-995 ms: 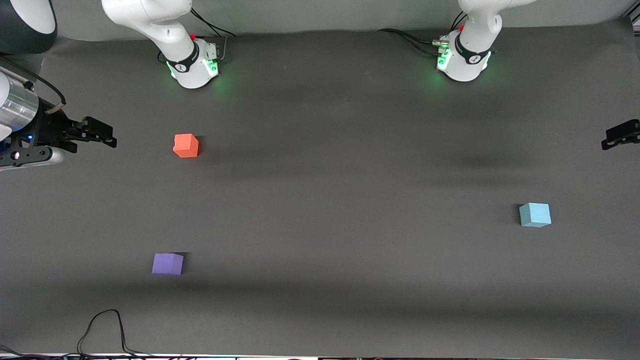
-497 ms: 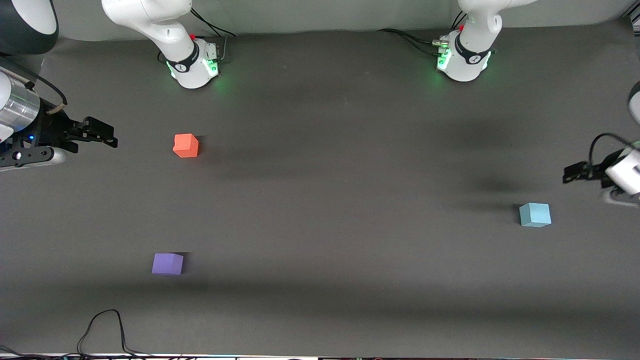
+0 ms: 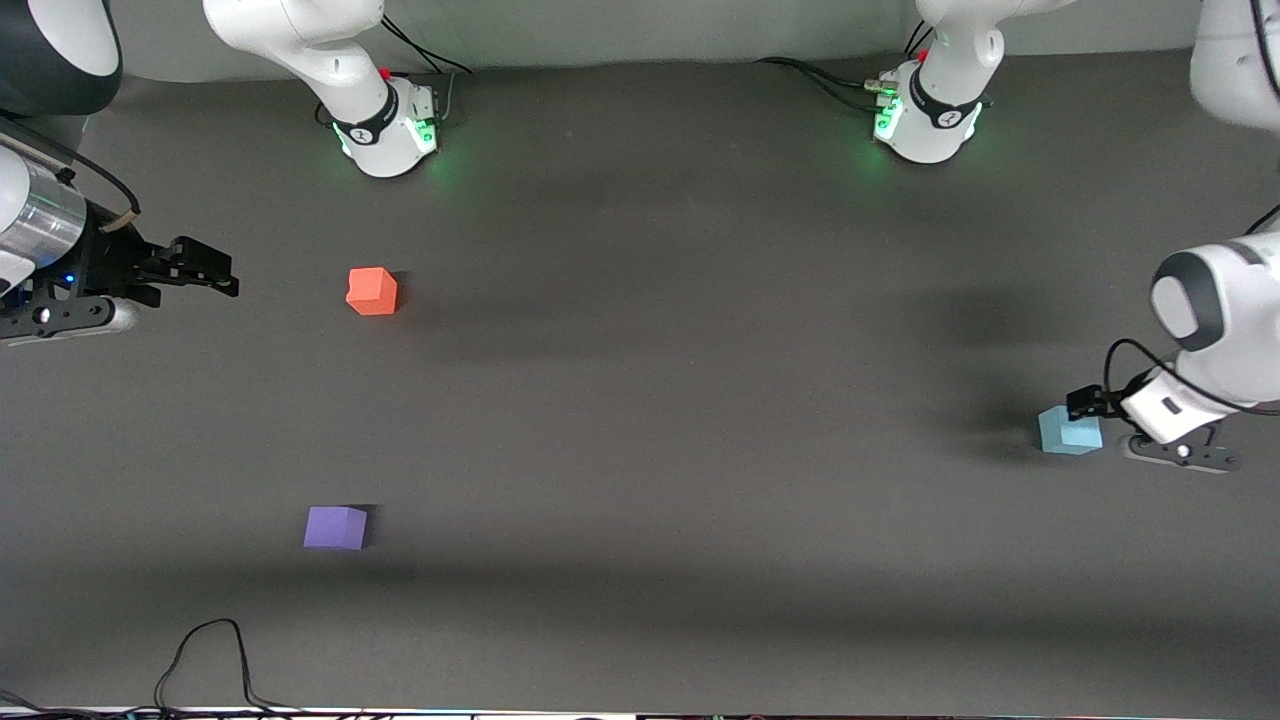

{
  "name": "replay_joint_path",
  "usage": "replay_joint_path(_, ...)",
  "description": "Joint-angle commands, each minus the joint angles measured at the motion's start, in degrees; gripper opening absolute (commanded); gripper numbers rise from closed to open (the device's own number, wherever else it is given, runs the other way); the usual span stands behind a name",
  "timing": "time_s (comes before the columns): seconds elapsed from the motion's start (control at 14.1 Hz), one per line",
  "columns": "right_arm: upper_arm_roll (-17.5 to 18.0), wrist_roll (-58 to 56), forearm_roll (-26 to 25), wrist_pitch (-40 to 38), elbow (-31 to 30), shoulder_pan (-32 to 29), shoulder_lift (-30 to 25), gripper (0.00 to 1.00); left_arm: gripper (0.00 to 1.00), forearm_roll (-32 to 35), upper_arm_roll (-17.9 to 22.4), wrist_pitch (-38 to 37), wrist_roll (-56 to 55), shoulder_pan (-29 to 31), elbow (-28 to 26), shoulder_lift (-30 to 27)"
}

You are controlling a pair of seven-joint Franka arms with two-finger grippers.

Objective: Place blue block between orange and purple blocks
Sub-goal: 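Close the left gripper on the light blue cube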

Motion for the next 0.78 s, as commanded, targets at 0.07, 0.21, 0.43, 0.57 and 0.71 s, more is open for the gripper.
replay_joint_path(0.07, -0.29, -0.48, 0.88, 0.58, -0.03, 0.30, 1.06, 1.00, 1.00, 0.21, 0.39, 6.23, 1.06, -0.53, -1.49, 3.56)
replay_joint_path(0.21, -0.29, -0.39, 0.88, 0.76, -0.03, 0.38, 0.98, 1.00, 1.00, 0.21, 0.39, 6.59, 1.06, -0.62, -1.58, 4.79)
replay_joint_path(0.43, -0.20, -0.39, 0.96, 0.76, -0.11, 0.38, 0.98, 1.00, 0.99, 0.21, 0.39, 5.71, 0.97, -0.53, -1.49, 4.80)
replay_joint_path(0.57, -0.20, -0.39, 0.96, 0.94, -0.03, 0.38, 1.24, 1.00, 0.65, 0.21, 0.39, 5.71, 0.71, -0.54, -1.41, 4.80)
replay_joint_path(0.71, -0.20, -0.39, 0.96, 1.03, -0.03, 0.38, 1.42, 1.00, 0.47, -0.23, 0.39, 5.54, 0.36, -0.53, -1.41, 4.80)
